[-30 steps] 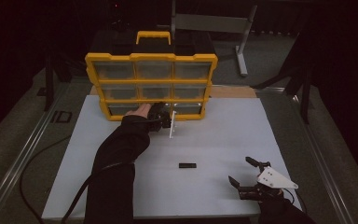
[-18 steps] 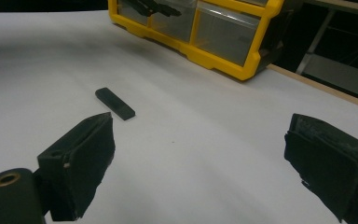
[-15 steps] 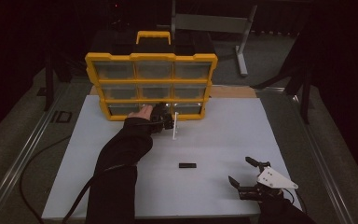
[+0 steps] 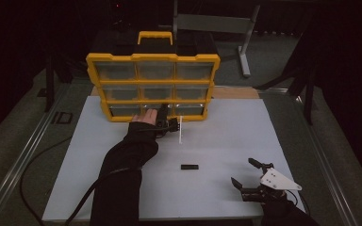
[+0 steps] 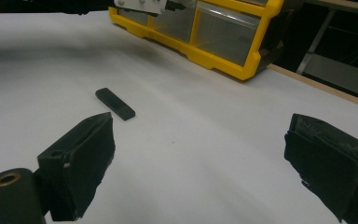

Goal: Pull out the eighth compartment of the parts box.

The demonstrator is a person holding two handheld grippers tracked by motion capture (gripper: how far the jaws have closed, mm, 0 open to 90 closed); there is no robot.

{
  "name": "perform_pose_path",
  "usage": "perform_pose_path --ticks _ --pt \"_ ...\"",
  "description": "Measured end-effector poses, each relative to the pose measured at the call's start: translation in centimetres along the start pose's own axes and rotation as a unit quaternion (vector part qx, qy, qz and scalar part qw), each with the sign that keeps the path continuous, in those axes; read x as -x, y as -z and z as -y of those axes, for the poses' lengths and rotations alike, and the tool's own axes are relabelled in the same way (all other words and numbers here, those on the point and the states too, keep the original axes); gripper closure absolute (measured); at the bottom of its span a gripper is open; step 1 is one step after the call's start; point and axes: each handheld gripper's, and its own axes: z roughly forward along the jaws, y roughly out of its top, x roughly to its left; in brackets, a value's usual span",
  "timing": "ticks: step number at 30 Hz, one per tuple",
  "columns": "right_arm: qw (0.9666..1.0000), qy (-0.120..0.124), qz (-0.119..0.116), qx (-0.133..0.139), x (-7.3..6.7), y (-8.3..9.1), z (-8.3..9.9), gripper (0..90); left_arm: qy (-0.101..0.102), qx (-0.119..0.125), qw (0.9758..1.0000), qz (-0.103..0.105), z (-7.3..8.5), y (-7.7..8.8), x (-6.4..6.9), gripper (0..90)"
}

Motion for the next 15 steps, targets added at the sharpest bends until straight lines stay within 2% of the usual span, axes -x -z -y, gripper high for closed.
perform_pose_path --ticks 4,10,11,15 --pt "1.0000 0.001 0.001 -0.002 0.01 0.02 0.00 8.2 -0.009 -0.002 0.9999 0.013 -0.05 0.04 -0.41 78.2" --pt "1.0000 0.000 0.003 -0.001 0.04 0.04 -0.02 8.2 -0.014 -0.006 0.9997 0.017 -0.22 0.24 -0.73 78.9" --pt "1.0000 0.000 0.003 -0.001 0.04 0.05 -0.02 8.2 -0.016 -0.009 0.9996 0.023 -0.25 0.32 -0.87 78.9" --pt "1.0000 0.001 0.002 0.001 0.02 0.11 -0.07 8.3 -0.015 -0.016 0.9995 0.022 -0.46 0.46 -0.81 79.1"
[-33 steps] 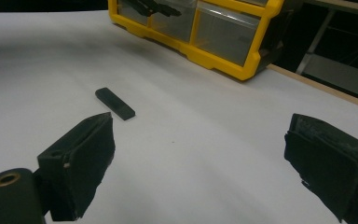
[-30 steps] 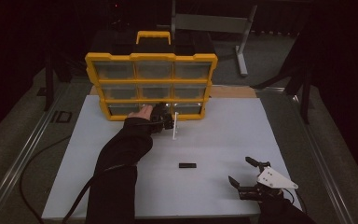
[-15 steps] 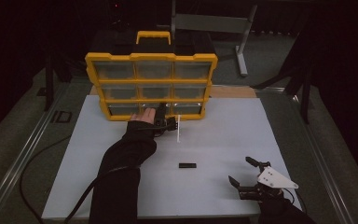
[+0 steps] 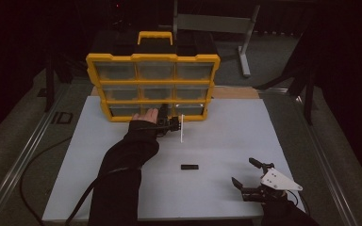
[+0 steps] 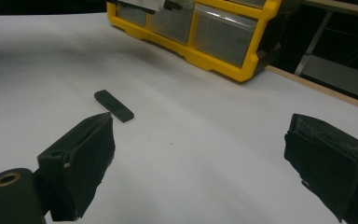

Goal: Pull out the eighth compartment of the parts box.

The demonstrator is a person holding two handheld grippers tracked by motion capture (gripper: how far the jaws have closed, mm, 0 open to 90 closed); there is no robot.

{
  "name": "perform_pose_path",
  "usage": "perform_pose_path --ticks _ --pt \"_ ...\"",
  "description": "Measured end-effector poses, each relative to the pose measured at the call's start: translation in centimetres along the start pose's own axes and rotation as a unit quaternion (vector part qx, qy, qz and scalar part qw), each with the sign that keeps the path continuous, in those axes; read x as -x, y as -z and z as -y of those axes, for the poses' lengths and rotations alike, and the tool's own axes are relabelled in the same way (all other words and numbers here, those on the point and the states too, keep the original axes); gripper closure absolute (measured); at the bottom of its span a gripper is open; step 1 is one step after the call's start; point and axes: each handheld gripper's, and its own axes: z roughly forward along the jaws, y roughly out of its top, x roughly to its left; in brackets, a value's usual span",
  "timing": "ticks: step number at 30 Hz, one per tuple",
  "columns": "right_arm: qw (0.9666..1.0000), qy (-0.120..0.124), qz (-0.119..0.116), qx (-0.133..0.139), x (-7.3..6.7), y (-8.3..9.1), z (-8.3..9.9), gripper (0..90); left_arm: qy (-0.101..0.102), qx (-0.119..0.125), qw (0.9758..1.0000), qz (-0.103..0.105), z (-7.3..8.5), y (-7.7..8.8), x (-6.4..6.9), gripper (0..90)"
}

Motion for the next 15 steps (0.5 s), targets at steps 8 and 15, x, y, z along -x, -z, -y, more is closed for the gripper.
perform_pose_path --ticks 8,15 --pt "1.0000 -0.002 0.002 -0.001 0.0 0.0 0.0 8.3 -0.001 0.010 1.0000 -0.001 0.2 0.8 0.4 78.9" --pt "1.0000 -0.001 0.002 -0.001 0.0 0.0 0.0 8.2 -0.003 0.012 0.9999 -0.001 0.3 1.3 0.6 78.9"
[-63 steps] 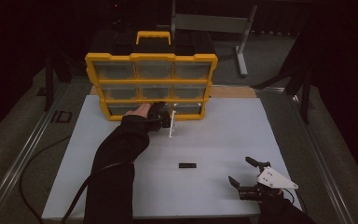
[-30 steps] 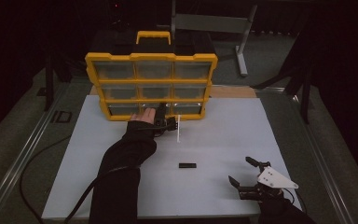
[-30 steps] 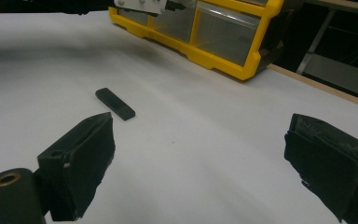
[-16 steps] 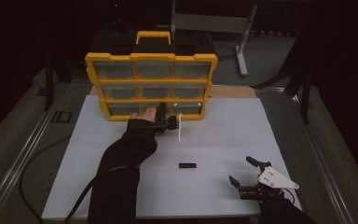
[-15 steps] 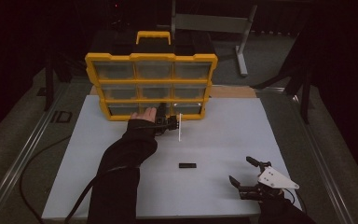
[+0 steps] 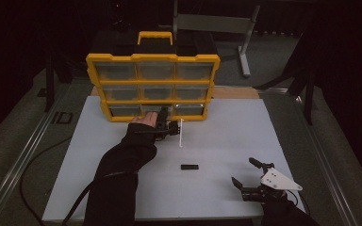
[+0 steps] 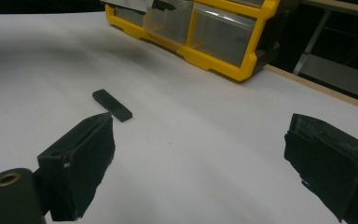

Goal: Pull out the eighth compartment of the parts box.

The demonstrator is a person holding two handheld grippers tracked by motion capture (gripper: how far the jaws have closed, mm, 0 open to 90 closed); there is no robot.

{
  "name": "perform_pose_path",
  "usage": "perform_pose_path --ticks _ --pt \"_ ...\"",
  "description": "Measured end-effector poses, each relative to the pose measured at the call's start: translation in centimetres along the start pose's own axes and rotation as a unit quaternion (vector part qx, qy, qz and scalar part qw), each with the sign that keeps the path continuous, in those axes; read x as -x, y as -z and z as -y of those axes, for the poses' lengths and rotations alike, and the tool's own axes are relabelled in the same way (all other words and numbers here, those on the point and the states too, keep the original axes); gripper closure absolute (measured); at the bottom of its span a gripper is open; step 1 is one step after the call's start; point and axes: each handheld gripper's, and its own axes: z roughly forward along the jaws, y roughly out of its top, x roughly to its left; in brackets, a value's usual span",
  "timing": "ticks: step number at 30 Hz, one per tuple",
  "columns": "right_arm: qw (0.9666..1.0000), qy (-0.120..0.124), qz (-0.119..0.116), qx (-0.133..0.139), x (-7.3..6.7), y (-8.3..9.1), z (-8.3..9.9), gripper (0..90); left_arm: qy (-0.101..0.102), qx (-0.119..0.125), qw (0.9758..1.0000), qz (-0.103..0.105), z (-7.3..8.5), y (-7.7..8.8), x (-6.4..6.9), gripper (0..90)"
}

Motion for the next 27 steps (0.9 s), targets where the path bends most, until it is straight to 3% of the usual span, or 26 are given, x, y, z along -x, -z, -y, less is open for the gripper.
perform_pose_path --ticks 27 --pt "1.0000 -0.004 0.004 -0.005 0.1 -0.1 0.1 8.3 -0.012 0.008 0.9998 0.010 0.0 2.7 0.3 78.9"
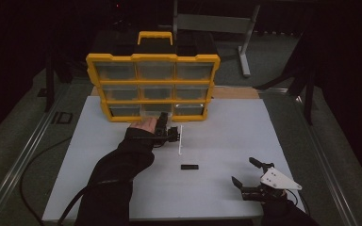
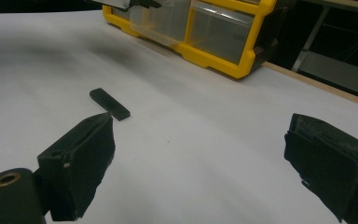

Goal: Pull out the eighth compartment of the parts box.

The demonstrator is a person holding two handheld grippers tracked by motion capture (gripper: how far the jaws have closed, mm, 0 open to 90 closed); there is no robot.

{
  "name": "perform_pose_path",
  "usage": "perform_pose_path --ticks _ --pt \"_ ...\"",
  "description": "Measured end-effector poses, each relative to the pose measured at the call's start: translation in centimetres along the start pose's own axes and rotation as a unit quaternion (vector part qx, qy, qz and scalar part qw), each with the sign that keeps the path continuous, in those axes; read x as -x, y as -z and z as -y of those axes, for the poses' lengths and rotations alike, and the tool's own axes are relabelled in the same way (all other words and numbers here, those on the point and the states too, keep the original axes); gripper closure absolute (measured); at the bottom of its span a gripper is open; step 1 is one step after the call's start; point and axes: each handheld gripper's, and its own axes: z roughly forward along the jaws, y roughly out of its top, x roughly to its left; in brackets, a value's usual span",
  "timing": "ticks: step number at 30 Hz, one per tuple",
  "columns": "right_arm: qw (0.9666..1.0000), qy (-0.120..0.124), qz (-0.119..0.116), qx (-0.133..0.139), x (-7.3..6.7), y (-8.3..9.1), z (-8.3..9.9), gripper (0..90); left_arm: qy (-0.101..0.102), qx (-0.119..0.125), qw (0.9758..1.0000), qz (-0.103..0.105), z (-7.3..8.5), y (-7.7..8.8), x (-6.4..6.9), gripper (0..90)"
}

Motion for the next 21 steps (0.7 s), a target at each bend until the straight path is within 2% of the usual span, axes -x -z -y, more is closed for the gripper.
perform_pose_path --ticks 21 --pt "1.0000 0.000 0.001 -0.004 -0.1 -0.1 0.0 8.3 -0.003 0.010 0.9999 -0.008 -0.4 2.4 0.8 79.0"
